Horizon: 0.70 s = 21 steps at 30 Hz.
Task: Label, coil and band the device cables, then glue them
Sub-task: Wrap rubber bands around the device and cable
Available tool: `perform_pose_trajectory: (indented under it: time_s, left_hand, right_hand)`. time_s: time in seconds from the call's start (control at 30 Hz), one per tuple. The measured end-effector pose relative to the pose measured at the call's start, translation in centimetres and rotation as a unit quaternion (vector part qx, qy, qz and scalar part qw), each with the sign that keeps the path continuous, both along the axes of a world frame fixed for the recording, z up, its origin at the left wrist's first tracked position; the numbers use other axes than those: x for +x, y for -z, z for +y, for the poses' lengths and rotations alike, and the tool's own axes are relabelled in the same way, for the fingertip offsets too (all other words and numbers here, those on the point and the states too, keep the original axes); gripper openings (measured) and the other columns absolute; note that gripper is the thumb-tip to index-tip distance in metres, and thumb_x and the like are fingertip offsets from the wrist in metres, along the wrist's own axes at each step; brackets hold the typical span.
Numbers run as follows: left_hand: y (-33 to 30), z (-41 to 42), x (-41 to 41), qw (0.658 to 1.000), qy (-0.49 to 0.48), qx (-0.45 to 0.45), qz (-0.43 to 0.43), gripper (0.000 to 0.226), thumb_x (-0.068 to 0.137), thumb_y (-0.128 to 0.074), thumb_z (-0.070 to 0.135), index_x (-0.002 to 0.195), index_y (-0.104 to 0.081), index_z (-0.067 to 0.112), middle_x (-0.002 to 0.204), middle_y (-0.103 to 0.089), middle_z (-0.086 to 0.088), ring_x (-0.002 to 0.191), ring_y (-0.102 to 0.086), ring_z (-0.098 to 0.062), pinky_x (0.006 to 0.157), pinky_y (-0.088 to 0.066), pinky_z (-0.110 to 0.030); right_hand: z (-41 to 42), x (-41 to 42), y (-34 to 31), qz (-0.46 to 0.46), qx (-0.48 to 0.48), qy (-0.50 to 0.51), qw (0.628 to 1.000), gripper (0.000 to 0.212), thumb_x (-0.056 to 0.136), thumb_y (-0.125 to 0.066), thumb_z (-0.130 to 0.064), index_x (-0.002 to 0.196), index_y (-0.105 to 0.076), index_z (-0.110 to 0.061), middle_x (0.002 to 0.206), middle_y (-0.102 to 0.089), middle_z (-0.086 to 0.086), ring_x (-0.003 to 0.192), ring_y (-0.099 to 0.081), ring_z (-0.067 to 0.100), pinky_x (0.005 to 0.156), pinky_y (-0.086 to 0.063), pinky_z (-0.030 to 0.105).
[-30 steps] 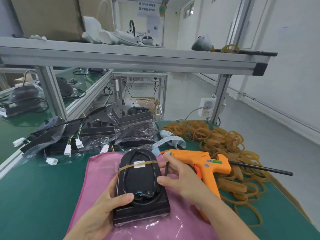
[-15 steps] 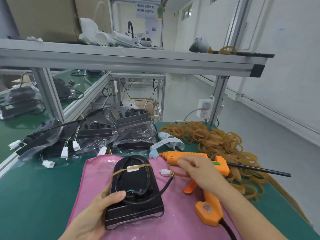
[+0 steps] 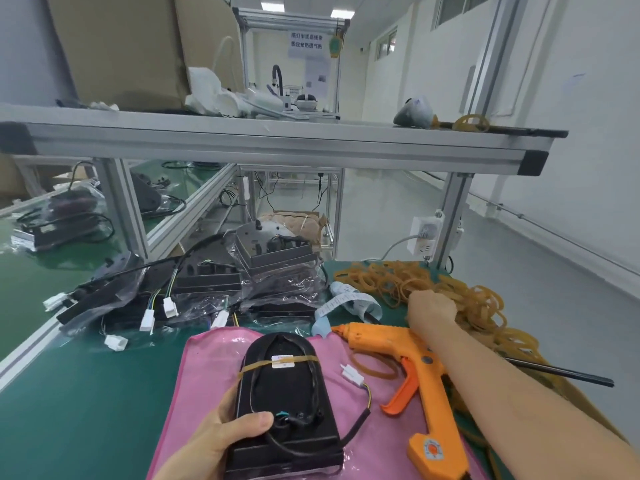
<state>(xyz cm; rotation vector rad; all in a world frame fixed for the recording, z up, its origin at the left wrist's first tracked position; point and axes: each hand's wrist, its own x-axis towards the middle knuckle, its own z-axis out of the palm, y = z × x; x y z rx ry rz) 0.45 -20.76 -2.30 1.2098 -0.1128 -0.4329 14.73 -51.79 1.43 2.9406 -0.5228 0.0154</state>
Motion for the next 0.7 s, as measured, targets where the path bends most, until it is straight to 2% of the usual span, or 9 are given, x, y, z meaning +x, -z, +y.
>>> perform_pose_trajectory:
  time_s: [0.1,0.17,0.27,0.3,0.4,0.47,0.53,0.63,0.7]
  left_hand:
    - [0.0,0.1,0.1,1.000,0.012,0.011,-0.016,0.094,0.052,-0.083,0.016,0.138,-0.046,0.024,0.128,-0.065,-0.004,0.116,-0.063,-0.021,0.082,-0.056,-0.027]
    - [0.3,0.2,0.2,1.000,0.012,-0.006,-0.014,0.086,0.057,-0.080,0.009,0.136,-0.049,0.023,0.125,-0.067,-0.006,0.111,-0.066,-0.022,0.076,-0.057,-0.025]
    - [0.3,0.1,0.0,1.000,-0.002,-0.026,-0.009,0.073,0.063,-0.069,0.003,0.131,-0.053,0.022,0.117,-0.071,-0.006,0.101,-0.070,-0.021,0.067,-0.058,-0.023]
    - [0.2,0.1,-0.1,0.999,-0.004,-0.036,-0.008,0.071,0.064,-0.068,0.002,0.130,-0.054,0.022,0.117,-0.071,-0.006,0.099,-0.070,-0.021,0.065,-0.058,-0.024]
    - [0.2,0.1,-0.3,0.996,-0.013,-0.083,0.029,0.062,0.074,-0.065,-0.010,0.128,-0.057,0.020,0.117,-0.069,-0.017,0.099,-0.069,-0.034,0.064,-0.060,-0.037]
    - [0.0,0.1,-0.5,0.993,-0.026,-0.100,0.052,0.058,0.075,-0.056,-0.004,0.127,-0.058,0.020,0.119,-0.067,-0.023,0.101,-0.066,-0.043,0.070,-0.060,-0.048]
    - [-0.1,0.1,-0.5,0.994,-0.038,-0.092,0.054,0.059,0.071,-0.058,0.000,0.126,-0.059,0.021,0.117,-0.067,-0.023,0.098,-0.068,-0.043,0.071,-0.060,-0.049]
    - [-0.3,0.1,-0.4,0.994,-0.052,-0.069,0.064,0.060,0.067,-0.065,0.002,0.122,-0.062,0.023,0.112,-0.070,-0.020,0.085,-0.072,-0.034,0.060,-0.060,-0.039]
    - [-0.3,0.0,-0.4,0.994,-0.063,-0.052,0.073,0.068,0.061,-0.074,-0.003,0.123,-0.063,0.023,0.113,-0.070,-0.018,0.084,-0.072,-0.032,0.059,-0.059,-0.037]
  right_hand:
    - [-0.2,0.4,0.2,-0.009,0.029,0.001,1.000,0.027,0.088,-0.056,-0.004,0.112,-0.065,-0.014,0.114,-0.065,0.003,0.107,-0.062,0.024,0.069,-0.043,0.029]
    - [-0.3,0.4,0.0,-0.050,0.086,0.000,0.995,0.015,0.089,-0.059,-0.011,0.101,-0.068,-0.013,0.098,-0.066,0.003,0.092,-0.063,0.023,0.066,-0.044,0.029]
    - [0.1,-0.2,-0.5,-0.161,0.322,-0.010,0.933,0.019,0.085,-0.058,-0.024,0.071,-0.063,-0.011,0.071,-0.059,0.002,0.071,-0.055,0.021,0.057,-0.039,0.028]
    - [0.5,-0.8,-0.7,-0.203,0.432,-0.009,0.879,0.022,0.085,-0.056,-0.022,0.067,-0.059,-0.010,0.068,-0.058,0.003,0.070,-0.054,0.022,0.059,-0.039,0.029]
    - [2.1,-2.9,-0.8,-0.227,0.720,0.015,0.655,0.022,0.089,-0.046,-0.012,0.072,-0.058,-0.007,0.067,-0.064,0.006,0.067,-0.059,0.021,0.068,-0.050,0.031]
    - [3.1,-4.4,-0.7,-0.181,0.848,0.022,0.498,0.021,0.093,-0.041,-0.006,0.077,-0.054,-0.008,0.055,-0.057,0.003,0.054,-0.056,0.017,0.057,-0.053,0.026]
    - [4.1,-5.7,-0.6,-0.134,0.918,0.029,0.372,0.016,0.094,-0.039,-0.005,0.086,-0.053,-0.007,0.051,-0.044,-0.001,0.049,-0.048,0.014,0.053,-0.052,0.022]
    - [5.3,-7.9,-1.0,-0.081,0.966,-0.002,0.246,0.017,0.077,-0.055,-0.005,0.092,-0.062,0.001,0.057,-0.050,0.001,0.055,-0.056,0.017,0.057,-0.054,0.023]
    - [6.0,-9.3,-1.4,-0.061,0.976,-0.038,0.203,0.037,0.050,-0.079,-0.001,0.085,-0.070,0.006,0.064,-0.059,0.007,0.060,-0.063,0.020,0.060,-0.058,0.027]
